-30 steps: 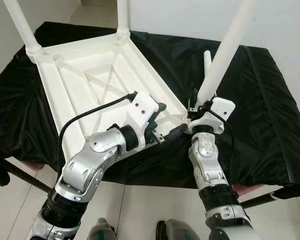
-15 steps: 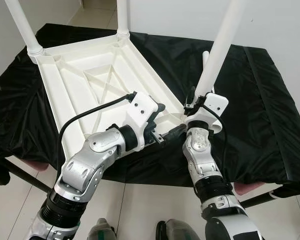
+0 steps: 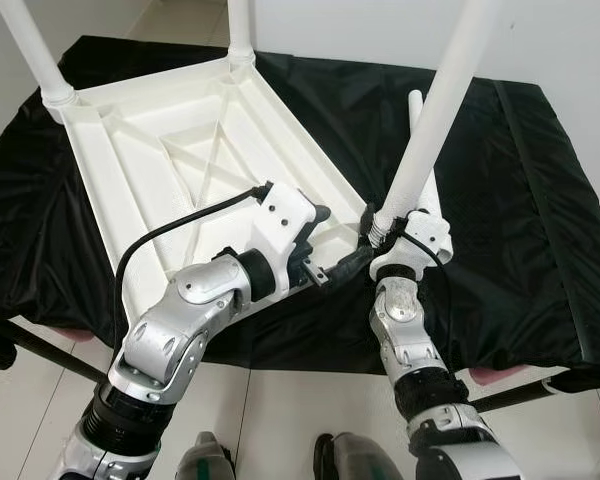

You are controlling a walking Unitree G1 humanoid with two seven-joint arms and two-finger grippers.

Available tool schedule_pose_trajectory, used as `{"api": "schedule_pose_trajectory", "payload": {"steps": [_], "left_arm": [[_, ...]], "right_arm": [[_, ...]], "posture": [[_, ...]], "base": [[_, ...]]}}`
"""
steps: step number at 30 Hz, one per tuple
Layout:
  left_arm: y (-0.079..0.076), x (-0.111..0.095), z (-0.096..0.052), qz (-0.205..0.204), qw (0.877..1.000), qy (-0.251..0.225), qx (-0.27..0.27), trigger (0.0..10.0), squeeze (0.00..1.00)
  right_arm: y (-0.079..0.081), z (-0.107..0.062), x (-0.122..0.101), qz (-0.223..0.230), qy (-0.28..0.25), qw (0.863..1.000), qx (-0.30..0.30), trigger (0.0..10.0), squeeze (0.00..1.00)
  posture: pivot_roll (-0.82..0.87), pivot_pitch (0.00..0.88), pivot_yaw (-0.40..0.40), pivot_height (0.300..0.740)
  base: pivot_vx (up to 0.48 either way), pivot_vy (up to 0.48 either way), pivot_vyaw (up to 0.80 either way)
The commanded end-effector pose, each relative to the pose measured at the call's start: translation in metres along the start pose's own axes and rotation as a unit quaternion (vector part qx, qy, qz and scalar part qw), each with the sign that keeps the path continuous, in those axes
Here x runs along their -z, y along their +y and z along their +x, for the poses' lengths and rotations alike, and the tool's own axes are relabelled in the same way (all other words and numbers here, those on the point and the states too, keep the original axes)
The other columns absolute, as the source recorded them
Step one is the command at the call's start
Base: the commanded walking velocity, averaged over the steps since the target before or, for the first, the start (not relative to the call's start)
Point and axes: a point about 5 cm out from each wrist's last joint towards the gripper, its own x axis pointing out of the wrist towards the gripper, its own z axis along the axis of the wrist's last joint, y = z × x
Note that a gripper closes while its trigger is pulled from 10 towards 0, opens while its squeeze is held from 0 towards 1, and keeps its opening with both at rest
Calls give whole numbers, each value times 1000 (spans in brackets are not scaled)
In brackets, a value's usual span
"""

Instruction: Building children table

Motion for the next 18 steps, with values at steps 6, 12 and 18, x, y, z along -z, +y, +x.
{"api": "schedule_pose_trajectory", "payload": {"steps": [6, 12, 18], "left_arm": [[-2, -2, 2, 2, 1000, -4, 3, 10000, 0], [-2, -2, 4, 2, 1000, -6, 4, 10000, 0], [-3, -2, 4, 1, 1000, -7, 5, 10000, 0]], "right_arm": [[-1, -3, 3, -12, -10, 999, -33, 4431, 0], [1, -1, 1, -1, -13, 998, -68, 0, 0], [-7, 1, 1, 13, -5, 994, -105, 0, 0]], "posture": [[-20, 63, -7, 740], [-23, 59, -9, 740], [-30, 56, -10, 740]], "base": [[0, 0, 0], [0, 0, 0], [0, 0, 0]]}}
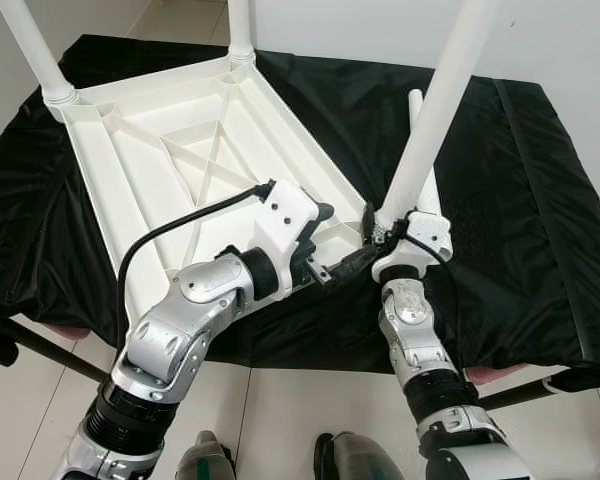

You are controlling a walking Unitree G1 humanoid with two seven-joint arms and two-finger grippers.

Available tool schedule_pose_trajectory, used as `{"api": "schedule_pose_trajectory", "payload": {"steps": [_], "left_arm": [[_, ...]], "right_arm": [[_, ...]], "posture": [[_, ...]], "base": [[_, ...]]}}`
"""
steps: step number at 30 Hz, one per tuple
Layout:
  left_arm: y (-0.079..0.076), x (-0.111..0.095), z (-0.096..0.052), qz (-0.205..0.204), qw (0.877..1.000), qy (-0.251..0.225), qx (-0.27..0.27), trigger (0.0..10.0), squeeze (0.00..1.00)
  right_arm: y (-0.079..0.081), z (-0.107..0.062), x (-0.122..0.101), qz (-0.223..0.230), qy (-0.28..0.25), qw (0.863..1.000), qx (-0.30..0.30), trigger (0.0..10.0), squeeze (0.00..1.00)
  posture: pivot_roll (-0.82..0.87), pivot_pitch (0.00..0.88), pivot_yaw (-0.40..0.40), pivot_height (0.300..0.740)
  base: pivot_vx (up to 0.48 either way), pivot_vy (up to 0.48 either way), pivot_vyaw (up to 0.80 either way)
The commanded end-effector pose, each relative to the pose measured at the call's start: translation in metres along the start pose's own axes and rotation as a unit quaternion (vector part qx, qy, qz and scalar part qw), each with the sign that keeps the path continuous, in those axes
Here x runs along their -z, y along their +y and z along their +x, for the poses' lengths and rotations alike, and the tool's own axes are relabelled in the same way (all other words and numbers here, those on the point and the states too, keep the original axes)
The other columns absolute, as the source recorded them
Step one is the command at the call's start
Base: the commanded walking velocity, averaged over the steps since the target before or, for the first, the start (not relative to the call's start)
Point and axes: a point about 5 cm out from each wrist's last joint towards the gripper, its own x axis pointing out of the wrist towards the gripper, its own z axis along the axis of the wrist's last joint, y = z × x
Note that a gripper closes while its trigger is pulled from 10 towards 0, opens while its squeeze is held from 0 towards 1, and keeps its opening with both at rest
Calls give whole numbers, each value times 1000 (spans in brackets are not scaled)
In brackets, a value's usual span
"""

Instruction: Building children table

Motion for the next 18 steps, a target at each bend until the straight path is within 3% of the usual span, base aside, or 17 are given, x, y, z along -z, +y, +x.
{"api": "schedule_pose_trajectory", "payload": {"steps": [1, 9, 18], "left_arm": [[-1, 1, 2, 1, 1000, 1, 2, 10000, 0], [-2, 1, 2, 0, 1000, 1, 4, 10000, 0], [-3, 1, 4, -1, 1000, 0, 6, 10000, 0]], "right_arm": [[-1, -2, 4, 11, 12, 1000, -17, 0, 0], [-23, -4, 2, 13, 15, 998, -57, 0, 0], [-30, 1, -10, 31, -1, 995, -93, 0, 0]], "posture": [[-30, 55, -10, 740], [-42, 54, -4, 740], [-45, 60, -2, 740]], "base": [[0, 0, 0], [0, 0, 0], [0, 0, 0]]}}
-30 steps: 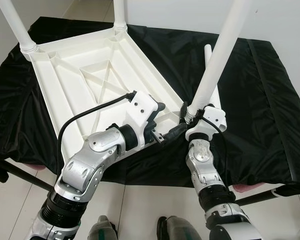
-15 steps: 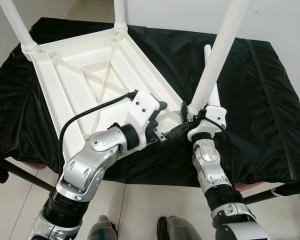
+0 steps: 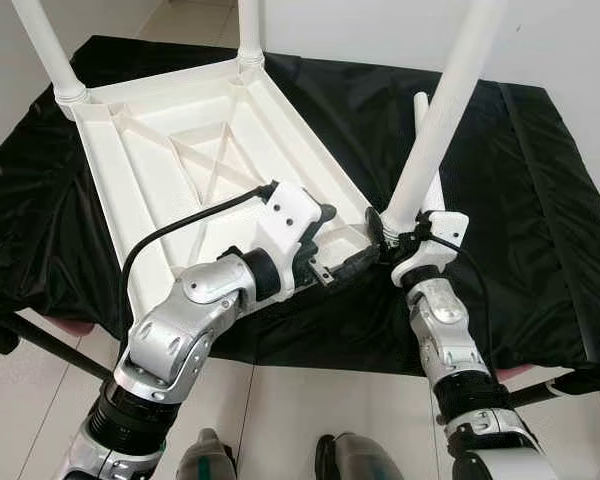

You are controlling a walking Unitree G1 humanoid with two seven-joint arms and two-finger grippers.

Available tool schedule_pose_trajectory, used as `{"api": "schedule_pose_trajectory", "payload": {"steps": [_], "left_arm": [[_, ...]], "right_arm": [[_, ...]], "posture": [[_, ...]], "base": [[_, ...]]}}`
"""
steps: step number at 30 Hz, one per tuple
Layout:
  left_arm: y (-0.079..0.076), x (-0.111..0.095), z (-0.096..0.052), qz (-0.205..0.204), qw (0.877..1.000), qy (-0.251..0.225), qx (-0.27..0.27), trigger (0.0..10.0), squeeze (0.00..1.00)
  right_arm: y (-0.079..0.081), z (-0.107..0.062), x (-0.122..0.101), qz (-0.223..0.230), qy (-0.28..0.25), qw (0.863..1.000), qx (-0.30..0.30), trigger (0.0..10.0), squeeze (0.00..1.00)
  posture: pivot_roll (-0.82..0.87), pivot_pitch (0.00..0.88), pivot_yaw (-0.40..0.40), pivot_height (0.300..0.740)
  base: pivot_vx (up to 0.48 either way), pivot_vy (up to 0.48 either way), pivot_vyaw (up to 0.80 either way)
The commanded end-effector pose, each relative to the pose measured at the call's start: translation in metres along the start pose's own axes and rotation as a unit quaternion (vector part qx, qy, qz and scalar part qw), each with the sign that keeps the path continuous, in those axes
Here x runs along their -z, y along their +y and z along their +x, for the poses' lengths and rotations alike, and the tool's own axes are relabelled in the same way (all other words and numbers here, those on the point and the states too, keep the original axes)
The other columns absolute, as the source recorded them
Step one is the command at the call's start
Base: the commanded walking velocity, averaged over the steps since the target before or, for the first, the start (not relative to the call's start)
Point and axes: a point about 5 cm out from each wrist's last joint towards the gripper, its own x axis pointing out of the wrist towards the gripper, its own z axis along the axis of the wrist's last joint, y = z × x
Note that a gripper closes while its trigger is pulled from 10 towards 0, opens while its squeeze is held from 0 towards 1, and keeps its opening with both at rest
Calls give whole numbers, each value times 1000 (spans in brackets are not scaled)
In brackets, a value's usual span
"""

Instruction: Building children table

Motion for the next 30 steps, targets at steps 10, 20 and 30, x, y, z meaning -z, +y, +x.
{"api": "schedule_pose_trajectory", "payload": {"steps": [10, 20, 30], "left_arm": [[1, -1, 2, 1, 1000, -1, -2, 10000, 0], [1, -17, 9, -47, 997, -47, 36, 10000, 1000], [15, -38, 28, -42, 996, -73, 34, 10000, 0]], "right_arm": [[-23, 25, -54, 24, -72, 996, -42, 0, 0], [-27, 22, -63, 19, -41, 989, -143, 10000, 0], [-9, 2, -57, -9, 21, 952, -307, 10000, 0]], "posture": [[-41, 67, -6, 740], [-44, 68, -8, 740], [-44, 66, -9, 740]], "base": [[0, 0, 0], [0, 0, 0], [0, 0, 0]]}}
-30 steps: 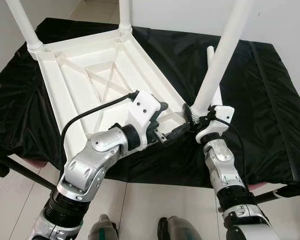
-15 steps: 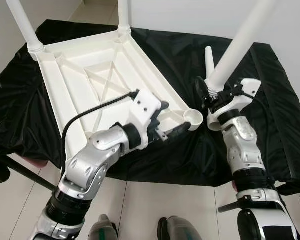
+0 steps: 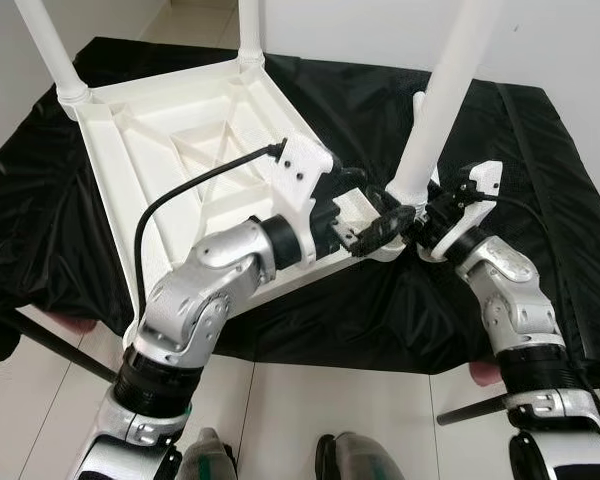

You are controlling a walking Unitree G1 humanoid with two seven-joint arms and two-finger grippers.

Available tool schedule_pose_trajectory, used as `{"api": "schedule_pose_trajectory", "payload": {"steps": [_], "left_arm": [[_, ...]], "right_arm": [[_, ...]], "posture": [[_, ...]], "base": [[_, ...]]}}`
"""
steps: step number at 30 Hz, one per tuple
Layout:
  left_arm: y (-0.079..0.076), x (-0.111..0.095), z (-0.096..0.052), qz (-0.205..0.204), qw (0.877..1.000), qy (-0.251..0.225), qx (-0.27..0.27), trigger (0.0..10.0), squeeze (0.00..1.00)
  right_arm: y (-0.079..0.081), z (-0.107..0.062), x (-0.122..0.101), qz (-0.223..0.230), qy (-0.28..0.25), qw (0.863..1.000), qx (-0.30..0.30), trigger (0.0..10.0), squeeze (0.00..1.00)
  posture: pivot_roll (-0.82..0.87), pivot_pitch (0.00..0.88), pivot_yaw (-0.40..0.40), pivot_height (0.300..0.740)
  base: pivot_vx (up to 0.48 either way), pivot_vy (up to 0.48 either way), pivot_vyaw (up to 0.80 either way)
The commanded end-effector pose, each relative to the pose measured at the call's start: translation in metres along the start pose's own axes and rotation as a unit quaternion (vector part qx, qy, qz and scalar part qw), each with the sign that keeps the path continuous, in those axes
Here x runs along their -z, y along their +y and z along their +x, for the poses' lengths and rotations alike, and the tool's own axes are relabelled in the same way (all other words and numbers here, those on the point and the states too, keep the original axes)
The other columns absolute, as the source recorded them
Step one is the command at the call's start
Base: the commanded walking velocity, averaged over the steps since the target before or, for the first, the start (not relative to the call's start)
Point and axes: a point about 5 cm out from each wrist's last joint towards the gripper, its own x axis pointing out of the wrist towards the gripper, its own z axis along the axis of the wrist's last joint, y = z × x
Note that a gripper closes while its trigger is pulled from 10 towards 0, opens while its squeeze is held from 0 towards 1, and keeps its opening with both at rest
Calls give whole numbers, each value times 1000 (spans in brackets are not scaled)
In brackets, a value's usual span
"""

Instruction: Building children table

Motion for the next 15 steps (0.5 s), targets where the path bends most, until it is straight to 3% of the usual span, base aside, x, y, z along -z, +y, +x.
{"api": "schedule_pose_trajectory", "payload": {"steps": [1, 6, 8, 15], "left_arm": [[4, -4, 4, 8, 1000, -2, 2, 10000, 0], [14, -12, 11, 1, 1000, -3, -17, 10000, 0], [27, -17, 16, -12, 999, 9, -47, 10000, 0], [38, -27, 21, -43, 997, 8, -56, 10000, 0]], "right_arm": [[9, 1, 0, 1, 8, 999, -41, 10000, 0], [17, -1, -1, 1, 18, 997, -75, 10000, 0], [20, -2, 0, -1, 27, 995, -92, 10000, 0], [25, -5, 2, -3, 41, 992, -121, 10000, 0]], "posture": [[-44, 66, -9, 740], [-47, 65, -8, 740], [-50, 60, -6, 740], [-48, 53, -6, 740]], "base": [[0, 0, 0], [0, 0, 0], [0, 0, 0], [0, 0, 0]]}}
